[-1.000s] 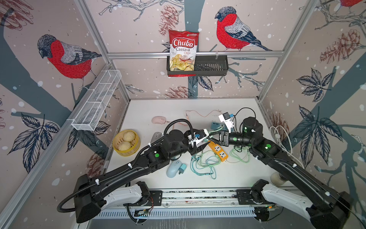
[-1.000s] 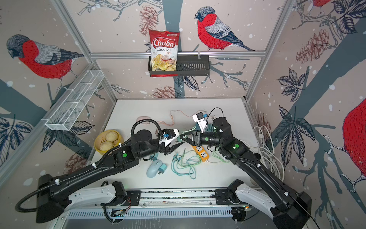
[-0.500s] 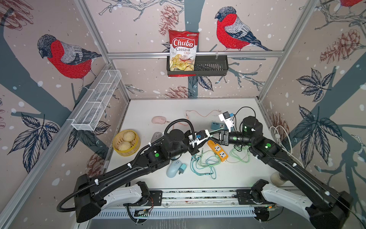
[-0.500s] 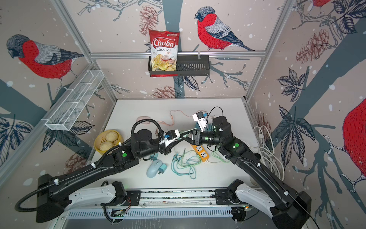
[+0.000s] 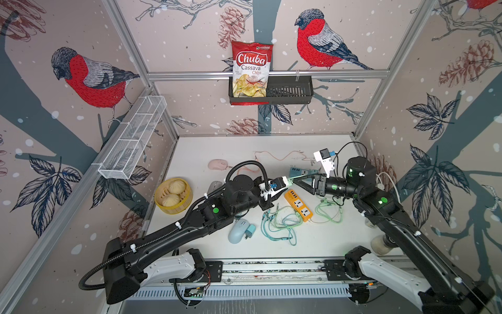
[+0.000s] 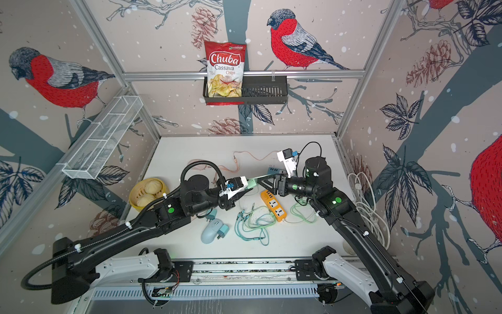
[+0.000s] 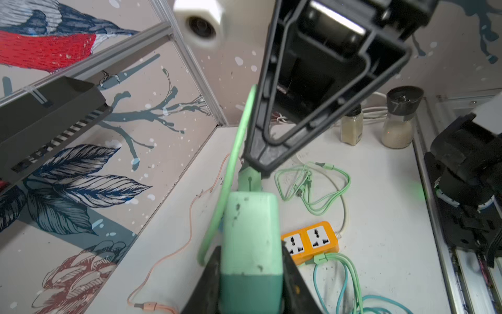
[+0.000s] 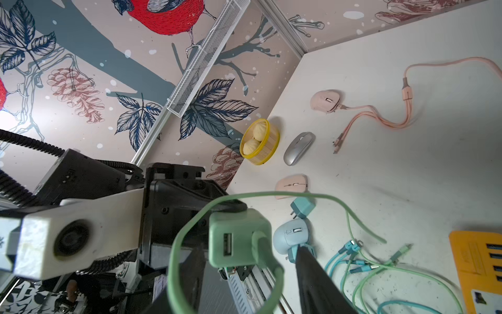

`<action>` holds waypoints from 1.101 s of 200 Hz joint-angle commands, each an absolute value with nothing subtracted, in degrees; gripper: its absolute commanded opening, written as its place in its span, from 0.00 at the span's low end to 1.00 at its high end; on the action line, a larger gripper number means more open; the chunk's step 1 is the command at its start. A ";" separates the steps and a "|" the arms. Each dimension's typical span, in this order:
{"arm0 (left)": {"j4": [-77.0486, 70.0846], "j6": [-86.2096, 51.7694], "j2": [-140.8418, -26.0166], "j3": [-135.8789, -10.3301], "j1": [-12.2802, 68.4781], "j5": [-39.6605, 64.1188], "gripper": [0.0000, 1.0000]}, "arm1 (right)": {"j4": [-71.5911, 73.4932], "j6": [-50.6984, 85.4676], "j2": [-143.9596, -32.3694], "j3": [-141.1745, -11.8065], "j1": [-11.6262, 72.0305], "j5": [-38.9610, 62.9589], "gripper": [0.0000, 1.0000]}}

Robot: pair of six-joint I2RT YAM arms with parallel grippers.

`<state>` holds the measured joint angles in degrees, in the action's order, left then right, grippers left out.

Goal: Unplug the wireless mouse
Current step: Remove the plug from the socket, then remove the power cord from the plug.

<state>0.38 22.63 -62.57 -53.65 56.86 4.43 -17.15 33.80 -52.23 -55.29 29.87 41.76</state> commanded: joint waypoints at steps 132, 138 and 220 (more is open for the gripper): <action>1.50 22.85 -62.16 -54.42 56.87 2.95 0.00 | -13.94 32.78 -53.00 -51.55 28.74 43.97 0.37; 1.43 22.85 -62.22 -54.40 56.87 3.19 0.00 | -13.53 32.99 -53.06 -51.46 28.75 44.14 0.37; 0.93 22.68 -62.44 -54.33 56.87 4.23 0.00 | -9.99 34.48 -53.97 -50.89 28.74 45.38 0.07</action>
<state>3.51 22.39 -62.37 -54.00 56.86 2.98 -12.01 34.65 -53.84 -51.11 28.62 44.16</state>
